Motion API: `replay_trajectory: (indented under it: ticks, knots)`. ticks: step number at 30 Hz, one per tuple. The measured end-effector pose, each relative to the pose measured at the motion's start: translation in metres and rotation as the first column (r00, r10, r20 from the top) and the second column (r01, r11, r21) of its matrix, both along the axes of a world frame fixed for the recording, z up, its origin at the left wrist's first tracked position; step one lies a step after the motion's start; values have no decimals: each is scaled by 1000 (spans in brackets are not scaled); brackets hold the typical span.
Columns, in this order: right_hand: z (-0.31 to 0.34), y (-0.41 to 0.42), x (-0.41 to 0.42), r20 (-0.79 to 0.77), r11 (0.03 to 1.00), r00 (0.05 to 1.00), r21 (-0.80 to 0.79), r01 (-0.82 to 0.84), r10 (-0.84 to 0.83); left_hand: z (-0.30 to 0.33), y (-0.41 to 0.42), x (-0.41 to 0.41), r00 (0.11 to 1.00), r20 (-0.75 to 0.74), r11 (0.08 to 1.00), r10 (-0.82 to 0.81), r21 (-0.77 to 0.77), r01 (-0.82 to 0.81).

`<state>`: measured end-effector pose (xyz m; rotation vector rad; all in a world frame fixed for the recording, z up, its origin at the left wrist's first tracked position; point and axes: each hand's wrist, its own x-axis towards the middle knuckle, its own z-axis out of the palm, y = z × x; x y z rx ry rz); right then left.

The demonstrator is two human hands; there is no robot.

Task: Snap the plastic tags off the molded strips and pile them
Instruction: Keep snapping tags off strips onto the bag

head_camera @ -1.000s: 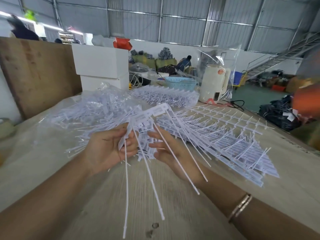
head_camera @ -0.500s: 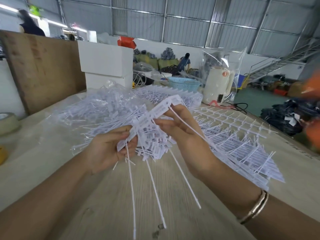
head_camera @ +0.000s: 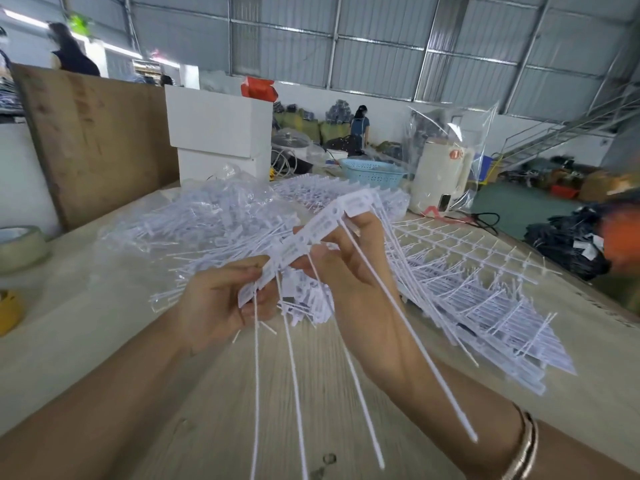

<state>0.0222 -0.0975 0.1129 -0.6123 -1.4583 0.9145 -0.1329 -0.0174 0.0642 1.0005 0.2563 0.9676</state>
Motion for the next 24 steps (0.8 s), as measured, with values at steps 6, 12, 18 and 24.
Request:
replay_trajectory:
  ticks: [6,12,18,24]
  knots:
    - [12,-3,-15,119,986,985,126,110,-125,5,-7,-1,998,-25,998,60,6,-60]
    - [36,24,-22,213,958,940,161,237,-268,12,-6,-5,998,42,999,42,32,-44]
    - [27,62,-3,328,964,911,169,205,-251,-6,5,1,951,-151,944,269,237,-229]
    - [-30,81,43,194,945,981,-315,86,-25,-18,13,3,913,-182,919,364,230,-321]
